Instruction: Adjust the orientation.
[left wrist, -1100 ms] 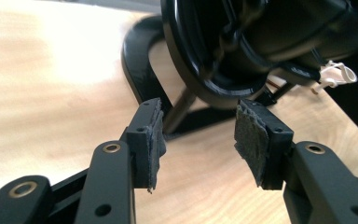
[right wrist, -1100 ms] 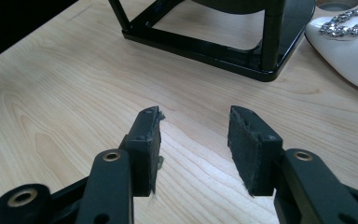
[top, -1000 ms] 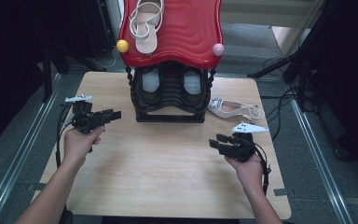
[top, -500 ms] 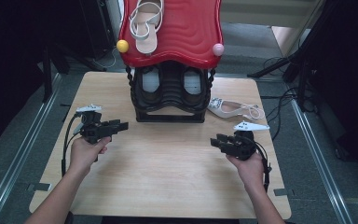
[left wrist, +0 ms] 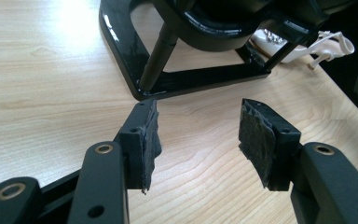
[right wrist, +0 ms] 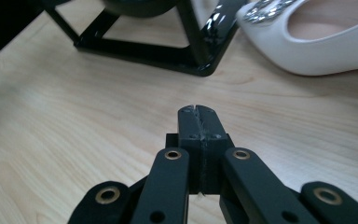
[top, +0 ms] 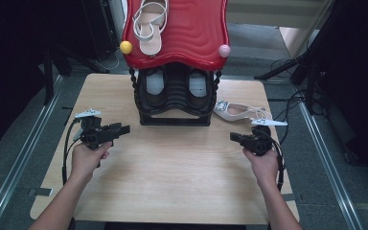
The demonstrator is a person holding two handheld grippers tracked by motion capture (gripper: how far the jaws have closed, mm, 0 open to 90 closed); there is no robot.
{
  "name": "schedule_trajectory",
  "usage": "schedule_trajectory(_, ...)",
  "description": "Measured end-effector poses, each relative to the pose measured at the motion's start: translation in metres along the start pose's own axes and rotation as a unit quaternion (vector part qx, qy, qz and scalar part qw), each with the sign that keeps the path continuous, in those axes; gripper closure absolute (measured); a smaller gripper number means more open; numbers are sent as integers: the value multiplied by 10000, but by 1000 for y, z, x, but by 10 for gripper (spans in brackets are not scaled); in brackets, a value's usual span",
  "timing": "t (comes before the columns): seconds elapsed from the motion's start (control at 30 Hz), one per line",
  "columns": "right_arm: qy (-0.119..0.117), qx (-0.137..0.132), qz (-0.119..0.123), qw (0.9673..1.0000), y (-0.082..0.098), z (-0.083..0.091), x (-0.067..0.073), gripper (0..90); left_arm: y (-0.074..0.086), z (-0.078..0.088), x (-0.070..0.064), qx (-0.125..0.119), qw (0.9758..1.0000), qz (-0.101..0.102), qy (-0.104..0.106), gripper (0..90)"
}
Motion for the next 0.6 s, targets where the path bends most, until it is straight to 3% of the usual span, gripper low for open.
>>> schedule_trajectory(0.2, 293, 150, 192, 9993, -14, 1, -13, 900, 0, -1, -1, -14, 10000, 23, 58, 475)
schedule_trajectory(0.37, 425, 42, 181, 9989, -32, 2, -26, 900, 0, -3, 0, 30, 10000, 36, 84, 473)
schedule_trajectory(0.5, 549, 68, 231, 9982, -49, 5, -37, 900, -1, -4, 2, 45, 9996, 144, 252, 451)
schedule_trajectory(0.6, 639, 21, 195, 9978, -60, 5, -46, 900, 0, -5, 3, 139, 9997, 42, 175, 455)
Point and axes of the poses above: each handheld gripper's, and its own axes: z roughly backward along the jaws, y roughly out of its underside, x roughly to its left, the point moved 3 cm from there along -z, roughly forward along the jaws, and after that the axes turned 3 degrees about -x, right-handed, at the moved point
